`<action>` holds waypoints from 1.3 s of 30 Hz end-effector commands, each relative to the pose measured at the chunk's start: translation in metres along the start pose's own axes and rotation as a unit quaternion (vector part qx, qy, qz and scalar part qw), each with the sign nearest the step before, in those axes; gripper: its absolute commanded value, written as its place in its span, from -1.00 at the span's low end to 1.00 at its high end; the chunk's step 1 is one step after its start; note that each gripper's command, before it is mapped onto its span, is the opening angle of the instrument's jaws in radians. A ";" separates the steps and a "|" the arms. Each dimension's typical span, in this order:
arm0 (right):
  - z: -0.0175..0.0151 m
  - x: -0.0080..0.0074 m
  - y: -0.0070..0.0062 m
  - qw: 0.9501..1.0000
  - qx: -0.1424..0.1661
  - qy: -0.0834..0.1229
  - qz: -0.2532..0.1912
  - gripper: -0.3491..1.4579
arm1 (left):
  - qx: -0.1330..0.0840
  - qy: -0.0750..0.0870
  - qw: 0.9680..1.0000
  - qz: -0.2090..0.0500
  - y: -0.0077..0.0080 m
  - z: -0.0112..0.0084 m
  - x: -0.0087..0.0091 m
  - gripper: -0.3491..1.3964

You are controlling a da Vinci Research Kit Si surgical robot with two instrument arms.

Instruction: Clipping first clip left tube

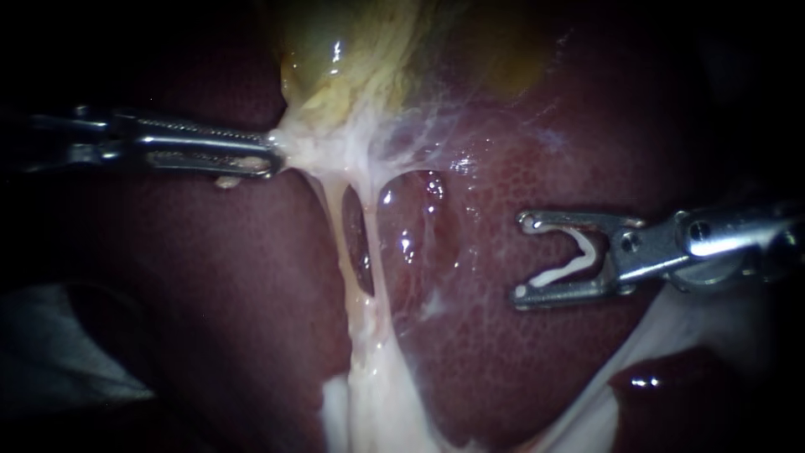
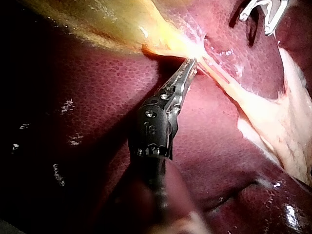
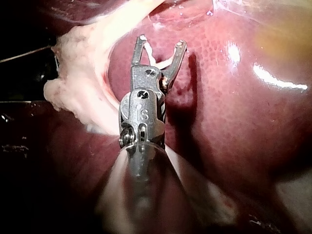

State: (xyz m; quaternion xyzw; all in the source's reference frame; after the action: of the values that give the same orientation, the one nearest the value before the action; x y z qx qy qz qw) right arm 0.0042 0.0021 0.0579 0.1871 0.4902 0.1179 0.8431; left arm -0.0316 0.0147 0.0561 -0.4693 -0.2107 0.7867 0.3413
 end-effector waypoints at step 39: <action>0.0162 -0.0012 0.0010 0.994 0.103 0.021 -0.020 -0.08 | 0.002 0.001 1.000 0.003 0.0003 0.0005 0.0001 -1.00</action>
State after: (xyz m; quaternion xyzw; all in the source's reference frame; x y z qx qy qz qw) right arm 0.0179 -0.0005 0.0667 0.2632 0.5223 0.0499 0.8096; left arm -0.0321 0.0146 0.0561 -0.4697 -0.2073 0.7878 0.3402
